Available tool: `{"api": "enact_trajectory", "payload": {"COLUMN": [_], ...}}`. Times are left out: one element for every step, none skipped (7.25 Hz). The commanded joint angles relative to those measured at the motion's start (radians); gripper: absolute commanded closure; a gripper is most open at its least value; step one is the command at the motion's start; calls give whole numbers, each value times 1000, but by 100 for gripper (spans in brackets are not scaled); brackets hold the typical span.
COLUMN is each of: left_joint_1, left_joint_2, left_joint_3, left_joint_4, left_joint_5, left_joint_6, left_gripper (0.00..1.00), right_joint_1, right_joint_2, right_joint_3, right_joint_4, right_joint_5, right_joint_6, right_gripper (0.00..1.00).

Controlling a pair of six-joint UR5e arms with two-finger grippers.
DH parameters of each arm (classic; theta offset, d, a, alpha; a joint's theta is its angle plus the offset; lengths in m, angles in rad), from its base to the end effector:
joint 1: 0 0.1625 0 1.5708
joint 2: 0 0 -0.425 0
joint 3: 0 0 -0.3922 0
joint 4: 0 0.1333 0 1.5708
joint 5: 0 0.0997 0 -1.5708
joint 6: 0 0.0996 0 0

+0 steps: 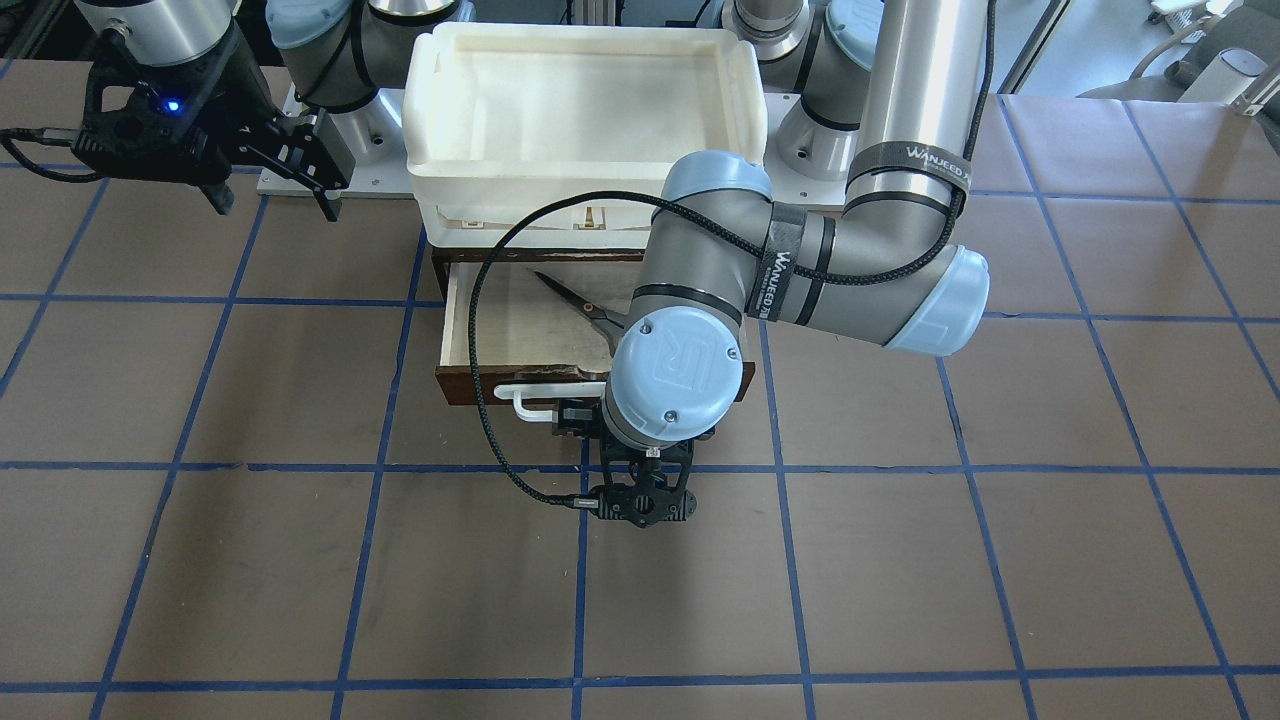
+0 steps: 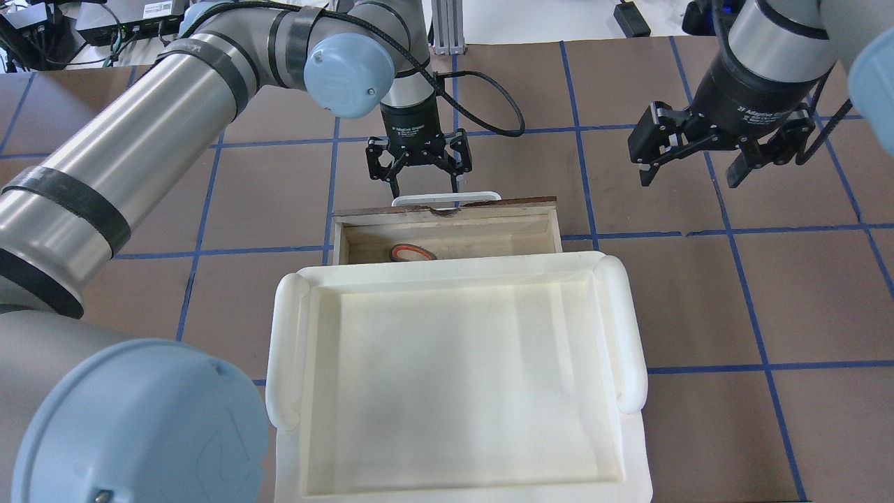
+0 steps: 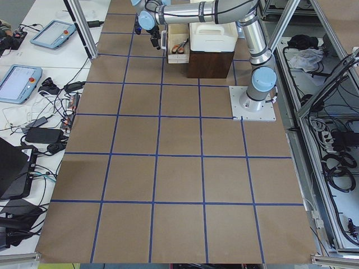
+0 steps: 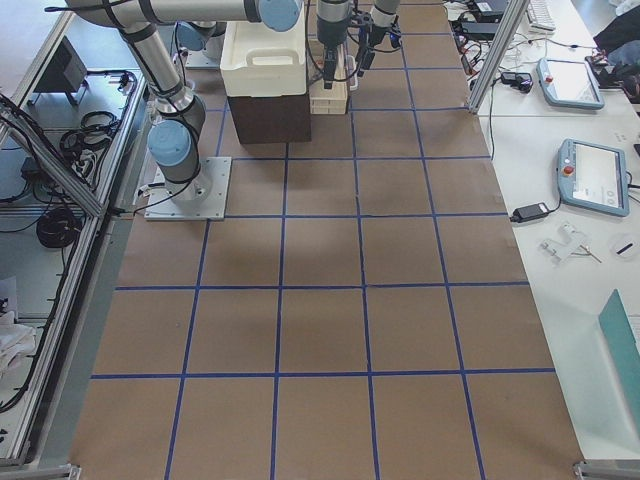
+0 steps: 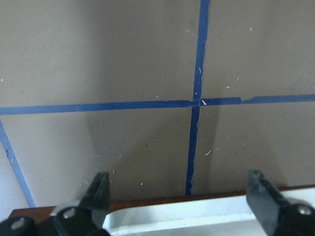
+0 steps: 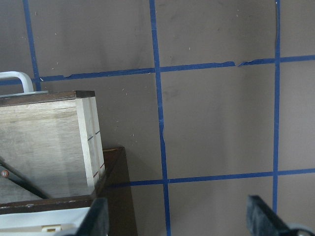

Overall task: Put scissors in drawer and close it
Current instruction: 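Lower the left gripper to the drawer handle and push the drawer inward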

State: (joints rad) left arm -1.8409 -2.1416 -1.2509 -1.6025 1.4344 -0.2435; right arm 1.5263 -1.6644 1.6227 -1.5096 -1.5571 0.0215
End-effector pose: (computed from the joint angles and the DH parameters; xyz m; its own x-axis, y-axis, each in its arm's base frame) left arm -0.3224 -0.6140 0.3002 -0.9982 -0.0021 0.0595 0.0160 0.9531 0.3021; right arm 0.1145 -0.4554 0.5005 -0.9977 0.0662 -0.0133 0.0659 0.9976 0.0198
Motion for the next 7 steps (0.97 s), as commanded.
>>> {"api": "enact_trajectory", "payload": {"left_joint_1": [-1,-1,-1,-3,-3,-3,-3], "left_joint_2": [22,28,41,51,60,74,81], "left_joint_3": [-4,-16,-39,-54,-68,-71,-71], "left_joint_4": [-43,-63,-63,-65,-74,-92,-108], "left_joint_5": [0,1,1,3,3,3,3], "left_joint_6": [1,3,3,3,1,1,3], "left_gripper": [0,0,0,0,0,0,0], "right_joint_1": [0,0,0,0,2,0,2], "right_joint_2": [0,-2,0,-2,0,0,0], "right_joint_3": [0,0,2,2,2,2,2], "right_joint_4": [0,0,0,0,0,0,0], "right_joint_5": [0,0,-1,-1,0,-1,0], "right_joint_6": [0,3,2,1,0,0,0], "right_gripper": [0,0,0,0,0,0,0]}}
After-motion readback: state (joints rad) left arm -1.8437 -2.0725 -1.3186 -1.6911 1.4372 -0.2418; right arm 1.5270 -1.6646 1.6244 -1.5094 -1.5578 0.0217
